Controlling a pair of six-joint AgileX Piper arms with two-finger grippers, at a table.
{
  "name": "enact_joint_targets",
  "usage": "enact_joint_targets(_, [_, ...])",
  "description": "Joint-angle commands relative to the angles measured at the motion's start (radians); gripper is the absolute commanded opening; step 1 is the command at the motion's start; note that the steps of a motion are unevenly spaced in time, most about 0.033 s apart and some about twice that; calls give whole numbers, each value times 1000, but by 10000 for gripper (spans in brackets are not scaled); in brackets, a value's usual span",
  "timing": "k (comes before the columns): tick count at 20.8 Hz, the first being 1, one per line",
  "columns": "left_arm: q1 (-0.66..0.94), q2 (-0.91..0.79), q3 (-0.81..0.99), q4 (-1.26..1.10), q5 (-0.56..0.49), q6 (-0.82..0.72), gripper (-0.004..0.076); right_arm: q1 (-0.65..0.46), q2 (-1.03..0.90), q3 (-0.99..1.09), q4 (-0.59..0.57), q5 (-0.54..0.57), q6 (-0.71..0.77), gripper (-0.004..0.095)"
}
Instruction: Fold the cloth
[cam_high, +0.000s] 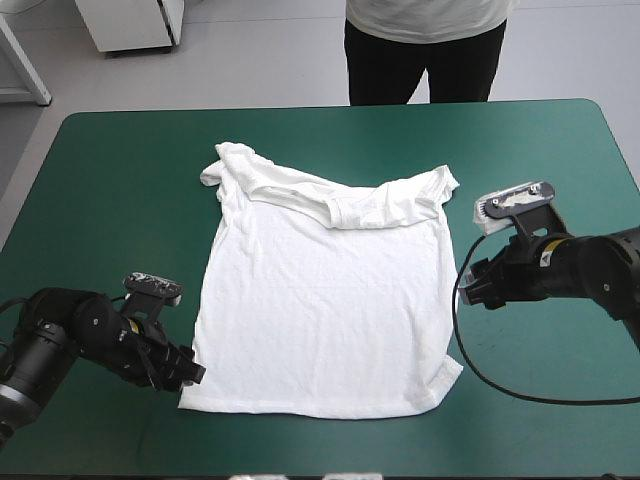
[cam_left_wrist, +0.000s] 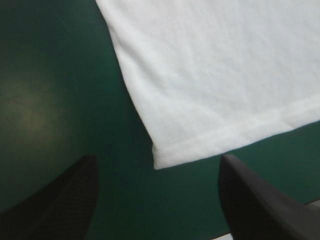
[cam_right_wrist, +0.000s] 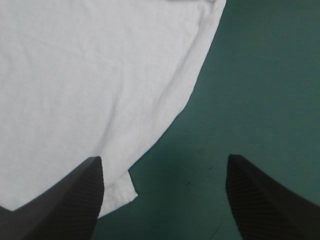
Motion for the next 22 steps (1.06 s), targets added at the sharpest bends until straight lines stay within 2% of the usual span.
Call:
enact_joint_targets(1, [-6, 0, 55, -20, -69, -10, 499, 2, -35, 44, -7, -33, 2, 658])
enact_joint_targets(6, [-6, 65, 126, -23, -165, -8, 498, 2, -38, 88, -7, -38, 2, 658])
enact_joint_targets(11, [-33, 234, 163, -23, -260, -7, 488, 12, -38, 118, -44, -31, 2, 615])
enact_joint_targets(14, [-103, 300, 172, -26, -322, -31, 424, 51, -36, 206, -136, -19, -2, 604])
enact_joint_targets(18, [-163, 370, 172, -76, -404, -40, 306, 92, -36, 328, -117, -54, -31, 604])
enact_joint_targets(22, [-163, 448, 172, -113, -437, -27, 191, 162, -30, 423, -101, -86, -43, 604])
